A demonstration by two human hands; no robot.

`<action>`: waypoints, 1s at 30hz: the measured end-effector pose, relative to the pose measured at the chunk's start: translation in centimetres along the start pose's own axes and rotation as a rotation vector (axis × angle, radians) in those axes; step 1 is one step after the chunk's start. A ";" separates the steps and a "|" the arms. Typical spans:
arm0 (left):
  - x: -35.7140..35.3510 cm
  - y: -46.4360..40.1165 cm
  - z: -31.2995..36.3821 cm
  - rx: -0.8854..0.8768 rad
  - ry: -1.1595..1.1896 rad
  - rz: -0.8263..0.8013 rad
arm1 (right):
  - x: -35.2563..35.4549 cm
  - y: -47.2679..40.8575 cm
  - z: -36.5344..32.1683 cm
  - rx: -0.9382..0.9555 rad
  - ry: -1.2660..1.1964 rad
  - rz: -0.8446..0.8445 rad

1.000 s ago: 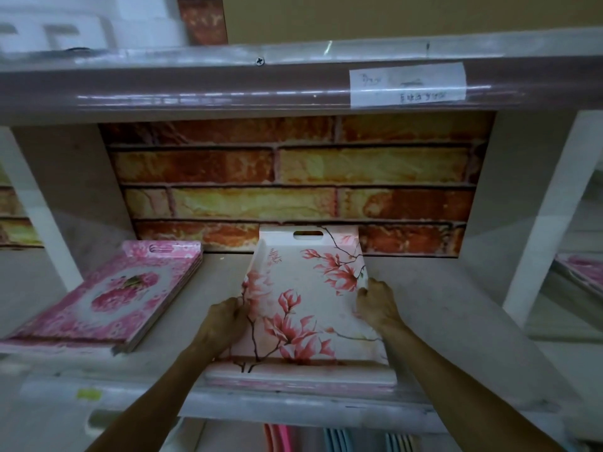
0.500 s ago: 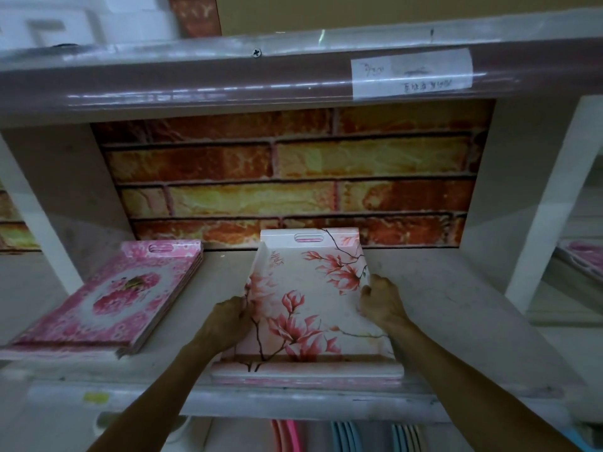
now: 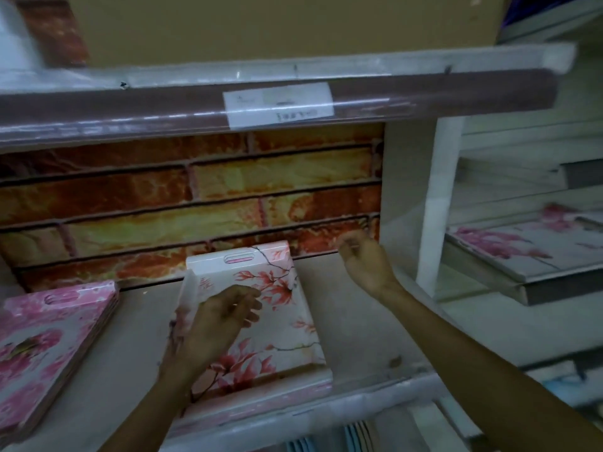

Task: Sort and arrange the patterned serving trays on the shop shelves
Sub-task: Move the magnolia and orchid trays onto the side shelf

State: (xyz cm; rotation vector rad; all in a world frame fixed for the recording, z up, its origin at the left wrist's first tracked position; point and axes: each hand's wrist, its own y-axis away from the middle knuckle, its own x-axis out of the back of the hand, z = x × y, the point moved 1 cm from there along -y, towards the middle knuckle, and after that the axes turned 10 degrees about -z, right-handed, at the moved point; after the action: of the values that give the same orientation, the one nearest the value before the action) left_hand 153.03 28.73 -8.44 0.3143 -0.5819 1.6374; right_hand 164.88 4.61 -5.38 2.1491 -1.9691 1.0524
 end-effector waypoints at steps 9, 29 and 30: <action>-13.0 -2.2 8.0 -0.097 0.146 -0.128 | 15.1 5.1 2.5 0.021 -0.174 0.063; -37.6 -5.4 19.6 -0.560 -0.463 -0.335 | 39.0 16.4 15.6 -0.057 -0.221 0.172; -38.0 -6.0 19.8 -0.597 -0.496 -0.326 | 39.4 16.4 16.3 -0.073 -0.220 0.176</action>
State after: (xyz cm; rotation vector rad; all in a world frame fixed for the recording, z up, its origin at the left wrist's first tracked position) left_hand 162.35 -13.49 -10.63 0.3474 -1.2863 1.0059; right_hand 155.98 -40.16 -4.87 2.1684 -2.2901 0.7771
